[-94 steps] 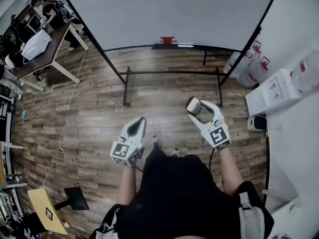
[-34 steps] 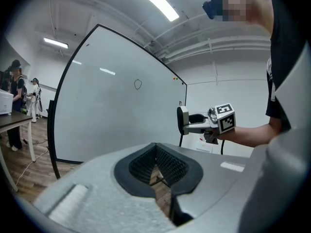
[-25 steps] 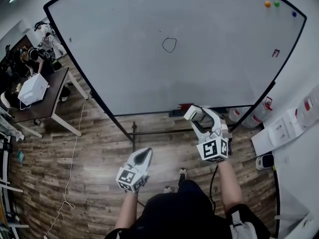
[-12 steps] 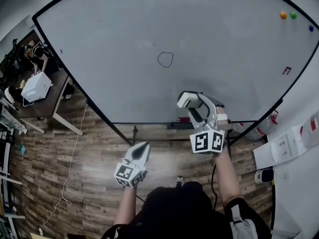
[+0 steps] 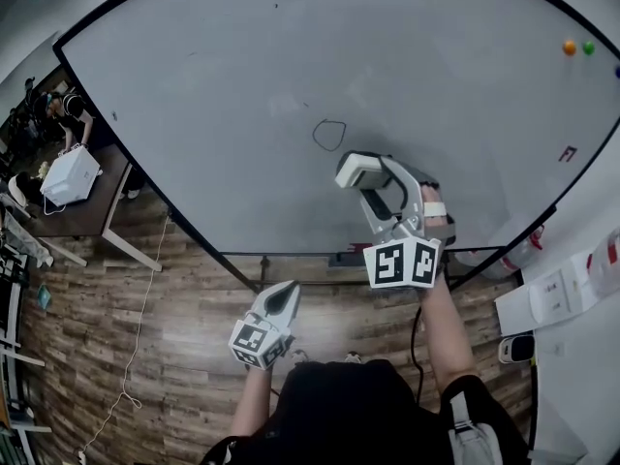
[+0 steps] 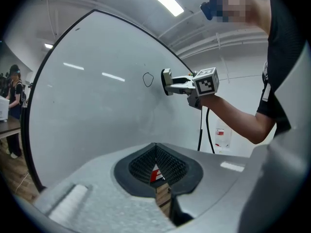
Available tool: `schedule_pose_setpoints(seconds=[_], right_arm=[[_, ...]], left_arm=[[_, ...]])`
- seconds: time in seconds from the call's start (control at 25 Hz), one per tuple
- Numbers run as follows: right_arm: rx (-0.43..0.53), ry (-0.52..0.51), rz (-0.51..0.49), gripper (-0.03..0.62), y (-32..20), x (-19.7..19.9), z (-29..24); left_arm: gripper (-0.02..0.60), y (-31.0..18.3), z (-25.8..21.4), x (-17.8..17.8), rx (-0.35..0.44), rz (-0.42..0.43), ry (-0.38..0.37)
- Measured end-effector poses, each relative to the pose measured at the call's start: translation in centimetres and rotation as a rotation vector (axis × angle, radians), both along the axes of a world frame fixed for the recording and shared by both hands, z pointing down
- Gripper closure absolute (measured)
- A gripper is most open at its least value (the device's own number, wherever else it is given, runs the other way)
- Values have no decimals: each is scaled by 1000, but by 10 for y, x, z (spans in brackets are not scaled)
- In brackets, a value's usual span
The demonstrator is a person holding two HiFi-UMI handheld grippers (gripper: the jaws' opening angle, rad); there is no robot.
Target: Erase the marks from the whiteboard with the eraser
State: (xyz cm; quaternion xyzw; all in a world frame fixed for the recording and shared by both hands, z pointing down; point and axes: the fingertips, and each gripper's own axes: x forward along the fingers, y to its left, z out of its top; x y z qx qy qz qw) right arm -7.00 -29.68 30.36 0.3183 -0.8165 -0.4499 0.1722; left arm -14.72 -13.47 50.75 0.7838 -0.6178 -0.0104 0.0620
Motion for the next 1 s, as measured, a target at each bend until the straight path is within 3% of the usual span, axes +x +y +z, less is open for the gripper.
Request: schedule_pose_setpoints(seconds=[0.36, 0.8, 1.0], right_arm=[[51, 28, 179, 341, -28, -19, -30], [-16, 53, 253, 342, -38, -38, -38], [-38, 53, 265, 343, -38, -40, -38]], left_arm=[[572, -18, -10, -39, 10, 85, -8], [572, -34, -9, -69, -20, 143, 4], [572, -43, -7, -72, 3, 180, 3]])
